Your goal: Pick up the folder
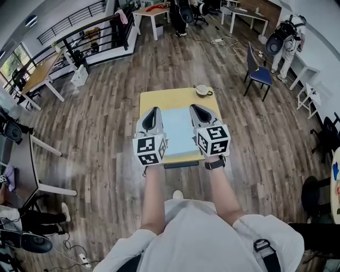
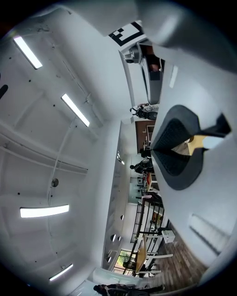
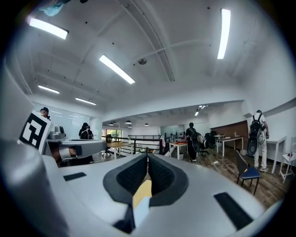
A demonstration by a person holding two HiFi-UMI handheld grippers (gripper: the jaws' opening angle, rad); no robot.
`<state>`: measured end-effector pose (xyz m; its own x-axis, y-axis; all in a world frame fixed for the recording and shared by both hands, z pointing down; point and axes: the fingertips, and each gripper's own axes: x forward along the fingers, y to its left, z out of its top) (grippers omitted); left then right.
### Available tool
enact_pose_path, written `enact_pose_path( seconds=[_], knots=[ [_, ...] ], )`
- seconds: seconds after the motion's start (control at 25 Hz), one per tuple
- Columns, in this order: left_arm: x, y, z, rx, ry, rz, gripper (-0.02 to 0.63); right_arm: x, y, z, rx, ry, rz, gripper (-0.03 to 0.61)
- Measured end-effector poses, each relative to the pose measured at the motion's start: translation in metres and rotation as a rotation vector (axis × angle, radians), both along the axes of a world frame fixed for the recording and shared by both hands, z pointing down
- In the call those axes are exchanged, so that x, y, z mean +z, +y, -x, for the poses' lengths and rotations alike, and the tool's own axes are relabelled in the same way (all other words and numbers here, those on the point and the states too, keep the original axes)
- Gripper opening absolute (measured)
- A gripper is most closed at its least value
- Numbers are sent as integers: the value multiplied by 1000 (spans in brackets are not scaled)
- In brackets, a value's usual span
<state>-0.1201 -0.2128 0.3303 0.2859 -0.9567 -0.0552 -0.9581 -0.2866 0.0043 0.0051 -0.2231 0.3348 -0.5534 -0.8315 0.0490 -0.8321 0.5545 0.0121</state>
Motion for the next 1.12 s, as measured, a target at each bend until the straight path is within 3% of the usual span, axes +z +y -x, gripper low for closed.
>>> enact_pose_path(
  seconds=[0.28, 0.52, 0.92, 1.0, 1.08, 1.12],
  knots=[
    [67, -72, 38, 2, 32, 124, 8, 58, -62, 49, -26, 60, 108, 12],
    [140, -128, 20, 29, 14, 262, 8, 138, -119, 33, -41, 91, 246, 12],
    [268, -176, 44, 21, 41, 589, 41, 265, -169, 16, -35, 128, 526, 17],
    [293, -177, 49, 18, 48, 654, 66, 287, -171, 11, -36, 141, 579, 50],
    [311, -176, 52, 13, 77, 701, 91, 305, -173, 5, -20, 159, 628, 158],
    [319, -175, 53, 14, 97, 721, 108, 313, -175, 0, -6, 166, 649, 170]
  ],
)
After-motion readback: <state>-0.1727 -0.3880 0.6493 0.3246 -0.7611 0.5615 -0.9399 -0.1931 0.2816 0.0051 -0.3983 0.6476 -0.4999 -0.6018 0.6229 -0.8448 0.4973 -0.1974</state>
